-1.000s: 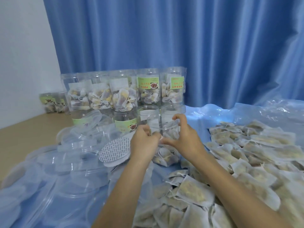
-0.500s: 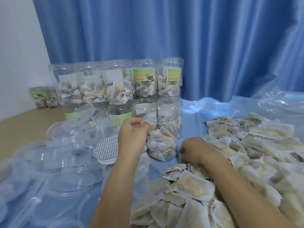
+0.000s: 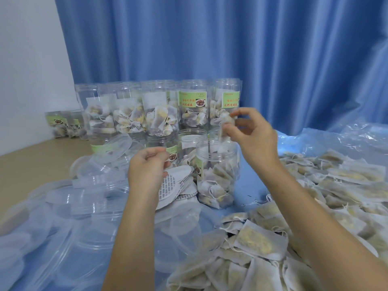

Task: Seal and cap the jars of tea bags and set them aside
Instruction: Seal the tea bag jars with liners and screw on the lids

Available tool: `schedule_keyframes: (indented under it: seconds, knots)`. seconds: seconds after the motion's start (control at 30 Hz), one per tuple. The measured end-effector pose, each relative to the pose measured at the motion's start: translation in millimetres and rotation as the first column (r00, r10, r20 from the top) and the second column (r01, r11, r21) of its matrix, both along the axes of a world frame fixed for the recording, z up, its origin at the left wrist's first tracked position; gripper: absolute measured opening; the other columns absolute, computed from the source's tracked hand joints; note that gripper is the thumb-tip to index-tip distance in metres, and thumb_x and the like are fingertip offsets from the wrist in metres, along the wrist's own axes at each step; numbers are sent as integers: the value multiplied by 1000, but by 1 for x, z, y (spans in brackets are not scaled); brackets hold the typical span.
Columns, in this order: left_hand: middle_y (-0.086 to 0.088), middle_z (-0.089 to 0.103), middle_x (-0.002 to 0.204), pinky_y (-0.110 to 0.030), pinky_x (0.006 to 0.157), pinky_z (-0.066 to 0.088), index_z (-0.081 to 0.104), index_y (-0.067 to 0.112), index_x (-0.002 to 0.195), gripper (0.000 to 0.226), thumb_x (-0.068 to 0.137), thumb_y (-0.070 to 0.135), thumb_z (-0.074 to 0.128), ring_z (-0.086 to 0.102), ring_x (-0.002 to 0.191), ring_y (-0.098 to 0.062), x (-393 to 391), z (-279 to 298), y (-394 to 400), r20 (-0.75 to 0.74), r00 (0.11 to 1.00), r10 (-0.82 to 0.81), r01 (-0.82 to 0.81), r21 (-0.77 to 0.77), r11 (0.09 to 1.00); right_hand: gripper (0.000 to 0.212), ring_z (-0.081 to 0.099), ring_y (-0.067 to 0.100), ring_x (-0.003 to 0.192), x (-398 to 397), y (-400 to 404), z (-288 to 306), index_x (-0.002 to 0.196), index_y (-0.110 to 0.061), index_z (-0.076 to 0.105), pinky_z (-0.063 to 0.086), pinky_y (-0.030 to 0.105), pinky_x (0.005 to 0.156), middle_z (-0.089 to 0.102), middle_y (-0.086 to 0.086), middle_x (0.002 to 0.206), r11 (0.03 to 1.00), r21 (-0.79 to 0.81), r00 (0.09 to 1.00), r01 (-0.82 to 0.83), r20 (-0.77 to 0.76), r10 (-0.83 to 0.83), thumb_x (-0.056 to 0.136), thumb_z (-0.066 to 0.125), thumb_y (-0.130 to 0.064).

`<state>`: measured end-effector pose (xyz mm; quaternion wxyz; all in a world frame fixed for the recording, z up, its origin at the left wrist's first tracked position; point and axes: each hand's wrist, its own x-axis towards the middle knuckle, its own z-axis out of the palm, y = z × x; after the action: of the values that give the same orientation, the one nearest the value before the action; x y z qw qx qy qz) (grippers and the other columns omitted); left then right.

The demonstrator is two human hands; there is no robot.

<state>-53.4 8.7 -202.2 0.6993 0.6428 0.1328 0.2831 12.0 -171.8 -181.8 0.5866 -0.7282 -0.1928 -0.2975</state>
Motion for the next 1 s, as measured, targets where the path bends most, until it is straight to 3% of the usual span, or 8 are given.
schedule_keyframes:
  seconds: [0.1, 0.23, 0.33, 0.5, 0.57, 0.67, 0.8, 1.0]
  knots:
    - [-2, 65, 84, -27, 68, 49, 64, 14, 87, 10, 85, 5, 60, 63, 79, -20, -2, 0, 9, 12, 999, 32, -32, -10, 999, 21, 56, 18, 112, 7, 15, -11, 95, -24, 73, 39, 28, 91, 68, 0, 110, 859, -491, 980, 144, -50, -193, 89, 60, -41]
    - [5, 64, 84, -29, 69, 49, 63, 13, 87, 9, 86, 6, 59, 64, 81, -20, -2, -4, 20, 13, 996, 89, -89, -11, 996, 15, 59, 25, 99, -12, 45, -25, 91, -11, 74, 43, 34, 88, 71, 3, 96, 840, -487, 932, 238, 358, -56, 87, 66, -23]
    - [9, 63, 79, -37, 79, 51, 63, 15, 83, 10, 84, 6, 60, 65, 84, -25, -1, -7, 26, -7, 989, 149, -149, 19, 989, 41, 55, 21, 110, -22, 75, -40, 113, -14, 67, 44, 36, 93, 66, 3, 114, 712, -701, 988, -37, 81, 131, 88, 59, -45]
    - [-1, 67, 94, -34, 86, 49, 63, 20, 88, 16, 81, 7, 57, 63, 94, -26, -4, -13, 43, -71, 938, 339, -305, 295, 905, 72, 38, 27, 127, -24, 93, -67, 135, -13, 46, 28, 36, 105, 52, 9, 134, 509, -861, 1000, -8, -20, -18, 85, 46, -65]
    - [-3, 65, 106, -29, 80, 40, 64, 19, 101, 27, 79, 4, 58, 59, 101, -27, -8, -16, 50, -95, 872, 480, -351, 562, 749, 67, 38, 26, 124, -24, 91, -71, 136, -17, 45, 27, 33, 103, 52, 7, 134, 523, -853, 1000, 1, -1, -4, 85, 52, -60]
    - [-4, 51, 128, -39, 95, 32, 62, 22, 111, 41, 75, 3, 60, 40, 123, -29, -10, -25, 52, -130, 810, 572, -267, 787, 557, 52, 38, 21, 121, -25, 91, -72, 129, -27, 54, 29, 29, 99, 54, 1, 130, 588, -808, 999, -30, -11, 36, 84, 60, -53]
    - [-1, 32, 147, -41, 104, 20, 54, 19, 126, 48, 81, 2, 57, 22, 132, -28, -6, -41, 44, -74, 809, 583, -264, 840, 473, 42, 44, 14, 113, -25, 92, -74, 119, -27, 61, 40, 27, 93, 52, -3, 119, 742, -659, 992, -121, -105, 68, 79, 73, -33]
    - [-8, 42, 143, -47, 95, 22, 55, 14, 128, 47, 83, -1, 57, 29, 126, -34, -7, -48, 51, 26, 687, 726, -449, 801, 396, 40, 46, 2, 67, -26, 91, -73, 114, -25, 60, 37, 6, 64, 49, -6, 82, 921, -349, 981, -174, -147, 130, 79, 71, -8]
